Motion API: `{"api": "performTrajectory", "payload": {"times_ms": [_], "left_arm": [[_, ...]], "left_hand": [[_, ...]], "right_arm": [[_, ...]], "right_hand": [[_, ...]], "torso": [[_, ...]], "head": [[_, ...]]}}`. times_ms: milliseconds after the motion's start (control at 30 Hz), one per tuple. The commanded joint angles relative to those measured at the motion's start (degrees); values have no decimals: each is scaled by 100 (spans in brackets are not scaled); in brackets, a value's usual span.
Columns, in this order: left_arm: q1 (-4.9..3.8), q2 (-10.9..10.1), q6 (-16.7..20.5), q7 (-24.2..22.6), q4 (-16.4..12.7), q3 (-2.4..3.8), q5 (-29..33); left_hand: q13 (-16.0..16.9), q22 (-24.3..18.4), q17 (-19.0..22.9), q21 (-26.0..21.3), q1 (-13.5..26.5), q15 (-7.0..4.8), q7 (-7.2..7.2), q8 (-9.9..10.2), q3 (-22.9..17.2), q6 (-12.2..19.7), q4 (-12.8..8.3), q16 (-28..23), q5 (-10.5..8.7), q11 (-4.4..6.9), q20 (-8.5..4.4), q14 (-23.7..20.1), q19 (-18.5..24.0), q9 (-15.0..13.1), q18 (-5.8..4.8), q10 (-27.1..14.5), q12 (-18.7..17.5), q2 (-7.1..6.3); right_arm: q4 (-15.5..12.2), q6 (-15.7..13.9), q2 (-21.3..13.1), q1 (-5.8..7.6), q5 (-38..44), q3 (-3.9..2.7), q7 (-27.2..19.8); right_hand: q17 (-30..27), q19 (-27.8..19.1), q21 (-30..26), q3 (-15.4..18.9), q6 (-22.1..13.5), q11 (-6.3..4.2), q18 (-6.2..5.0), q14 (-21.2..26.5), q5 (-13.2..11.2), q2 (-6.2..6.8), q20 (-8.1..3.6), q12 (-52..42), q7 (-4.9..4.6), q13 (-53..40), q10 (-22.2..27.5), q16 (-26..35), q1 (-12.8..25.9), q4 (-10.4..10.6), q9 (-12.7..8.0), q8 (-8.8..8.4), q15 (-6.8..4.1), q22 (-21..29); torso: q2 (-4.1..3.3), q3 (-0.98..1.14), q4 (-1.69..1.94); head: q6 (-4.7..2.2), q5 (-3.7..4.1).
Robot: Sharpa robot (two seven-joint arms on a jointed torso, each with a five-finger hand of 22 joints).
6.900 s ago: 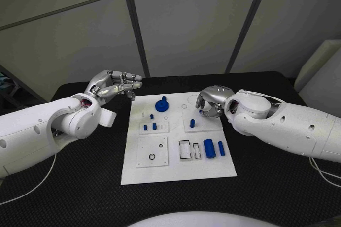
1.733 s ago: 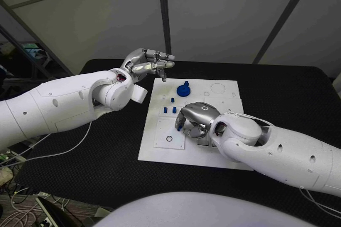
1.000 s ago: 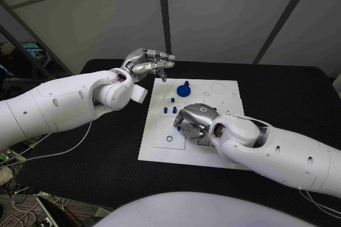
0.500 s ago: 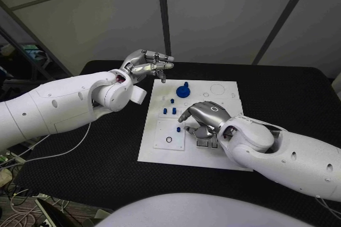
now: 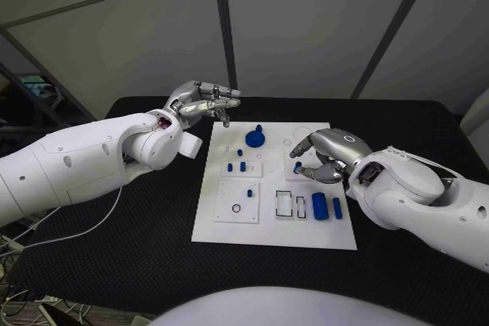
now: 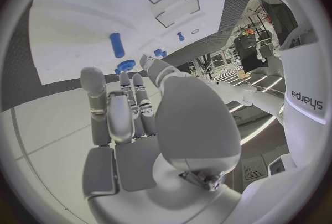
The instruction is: Assemble the parts on the task board
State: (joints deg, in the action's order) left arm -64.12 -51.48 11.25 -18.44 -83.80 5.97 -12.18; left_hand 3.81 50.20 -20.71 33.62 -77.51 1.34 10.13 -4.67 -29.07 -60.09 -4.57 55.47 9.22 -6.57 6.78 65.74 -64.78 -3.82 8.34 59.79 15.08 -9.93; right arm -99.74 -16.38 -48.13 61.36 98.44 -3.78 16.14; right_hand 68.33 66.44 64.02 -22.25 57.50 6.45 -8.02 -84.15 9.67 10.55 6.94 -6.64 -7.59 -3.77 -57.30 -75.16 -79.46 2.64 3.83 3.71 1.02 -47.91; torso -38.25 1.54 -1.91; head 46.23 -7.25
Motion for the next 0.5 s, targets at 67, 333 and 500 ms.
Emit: {"api": "performTrajectory", "payload": {"times_ms": [67, 333, 500], "left_arm": [[-9, 43, -95, -4, 21, 0, 15], [-9, 89, -105, 0, 45, -3, 15], [-9, 86, -102, 0, 53, -3, 15]], "left_hand": [[-6, -10, 9, -23, 8, 6, 22, 23, -10, 28, -21, -27, 29, 2, -15, -44, 39, 3, 206, -22, 31, 43], [-6, -10, 9, -23, 8, 6, 22, 23, -10, 28, -21, -27, 29, 2, -15, -44, 39, 3, 206, -22, 31, 43], [-5, -10, 11, -23, 10, 7, 21, 21, -9, 25, -20, -27, 29, 3, -14, -45, 41, 2, 206, -20, 36, 47]], "right_arm": [[117, 480, 5, 30, 81, -13, 157], [297, 728, 120, 40, 184, -19, 105], [402, 717, 212, 39, 197, -18, 71]], "right_hand": [[15, 10, -41, 86, -9, 3, -41, -170, -49, 37, 38, -47, 65, -5, 53, -26, -9, 17, 5, -8, 39, 17], [10, 44, -38, 133, 54, -6, -37, -172, -36, -20, 30, -130, 83, -10, 29, -32, -94, 30, 18, 15, 36, 3], [-8, 79, -15, 133, 60, -13, -29, -169, -22, -50, 24, -175, 82, -11, -4, -24, -130, 31, 16, 10, 29, -33]], "torso": [[-5, -3, -5], [-8, 0, 2], [-7, 1, -3]], "head": [[-55, 48], [-48, 65], [-39, 49]]}}
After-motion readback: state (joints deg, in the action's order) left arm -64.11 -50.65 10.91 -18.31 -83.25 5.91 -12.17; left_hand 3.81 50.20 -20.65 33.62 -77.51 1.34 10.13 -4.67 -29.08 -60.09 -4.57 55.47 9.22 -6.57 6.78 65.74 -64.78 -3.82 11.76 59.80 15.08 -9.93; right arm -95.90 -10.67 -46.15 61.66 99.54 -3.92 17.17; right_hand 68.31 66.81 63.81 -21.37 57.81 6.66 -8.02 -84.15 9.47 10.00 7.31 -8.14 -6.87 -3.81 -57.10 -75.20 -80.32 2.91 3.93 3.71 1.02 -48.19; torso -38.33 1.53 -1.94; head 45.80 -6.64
